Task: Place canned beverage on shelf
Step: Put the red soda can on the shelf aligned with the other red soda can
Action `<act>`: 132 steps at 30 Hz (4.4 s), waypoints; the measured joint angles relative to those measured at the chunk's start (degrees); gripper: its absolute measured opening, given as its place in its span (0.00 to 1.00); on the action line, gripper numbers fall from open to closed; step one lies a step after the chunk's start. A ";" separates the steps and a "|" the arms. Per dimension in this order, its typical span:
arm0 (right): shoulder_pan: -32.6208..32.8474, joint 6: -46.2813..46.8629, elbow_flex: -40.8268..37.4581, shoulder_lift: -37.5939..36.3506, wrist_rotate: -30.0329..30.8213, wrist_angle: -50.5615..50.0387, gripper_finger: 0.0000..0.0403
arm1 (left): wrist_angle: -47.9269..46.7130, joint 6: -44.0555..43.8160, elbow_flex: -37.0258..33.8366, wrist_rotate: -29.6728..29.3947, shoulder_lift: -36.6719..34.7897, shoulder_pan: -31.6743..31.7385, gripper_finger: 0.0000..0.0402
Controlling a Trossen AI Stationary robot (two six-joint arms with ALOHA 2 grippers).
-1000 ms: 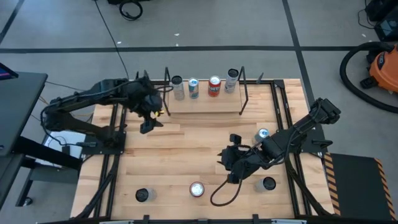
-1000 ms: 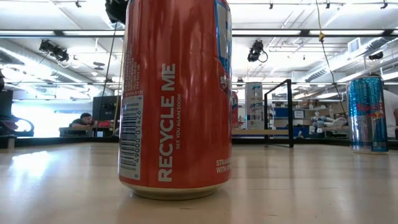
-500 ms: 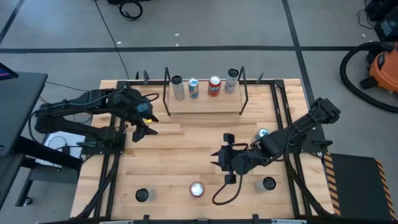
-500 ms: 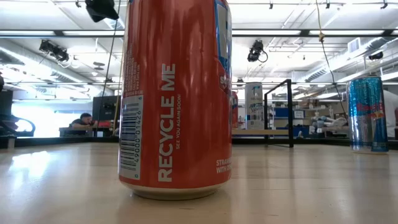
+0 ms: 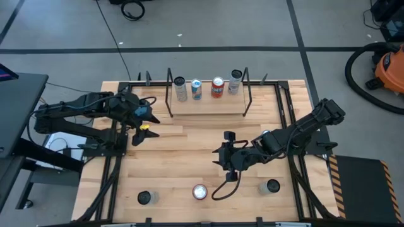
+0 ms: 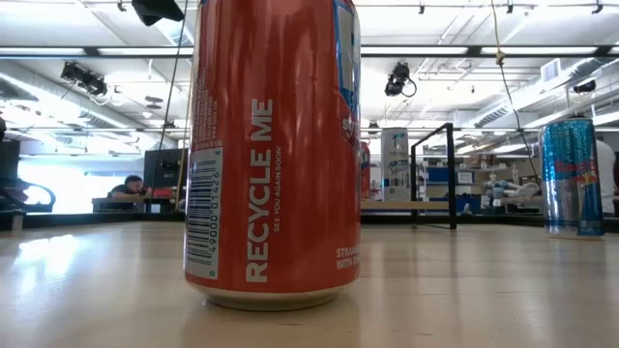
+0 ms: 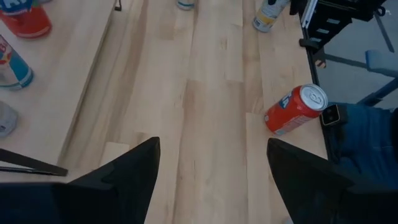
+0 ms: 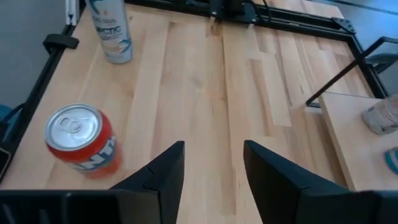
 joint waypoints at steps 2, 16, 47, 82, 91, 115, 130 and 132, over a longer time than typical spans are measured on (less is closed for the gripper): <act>0.00 0.23 -0.01 0.00 -1.02 0.00 0.43 | 0.02 0.72 0.00 -0.03 0.00 0.00 0.74; -0.02 0.20 -0.01 0.00 -2.13 6.06 0.43 | 0.03 0.90 0.00 -0.03 0.02 0.02 0.74; -2.75 -3.02 -0.01 -0.04 -16.86 8.18 0.98 | 0.00 2.34 0.00 0.00 0.04 0.04 0.74; -5.80 -13.60 0.03 0.94 -32.90 14.66 0.94 | 0.09 0.79 0.00 -0.11 0.04 0.04 0.74; -7.30 -16.61 -0.01 9.20 -40.08 20.20 0.94 | 1.27 0.87 0.02 -0.12 0.09 0.03 0.74; -9.32 -19.63 -0.01 17.85 -47.42 25.98 0.94 | 2.80 1.03 0.02 -1.05 0.11 0.26 0.74; -9.51 -14.13 -0.01 17.84 -43.85 25.26 0.94 | 3.04 1.32 0.02 -1.47 0.11 0.26 0.74; -9.56 -16.99 -0.01 17.84 -46.02 25.29 0.94 | 3.08 2.23 0.02 -1.47 0.11 0.26 0.74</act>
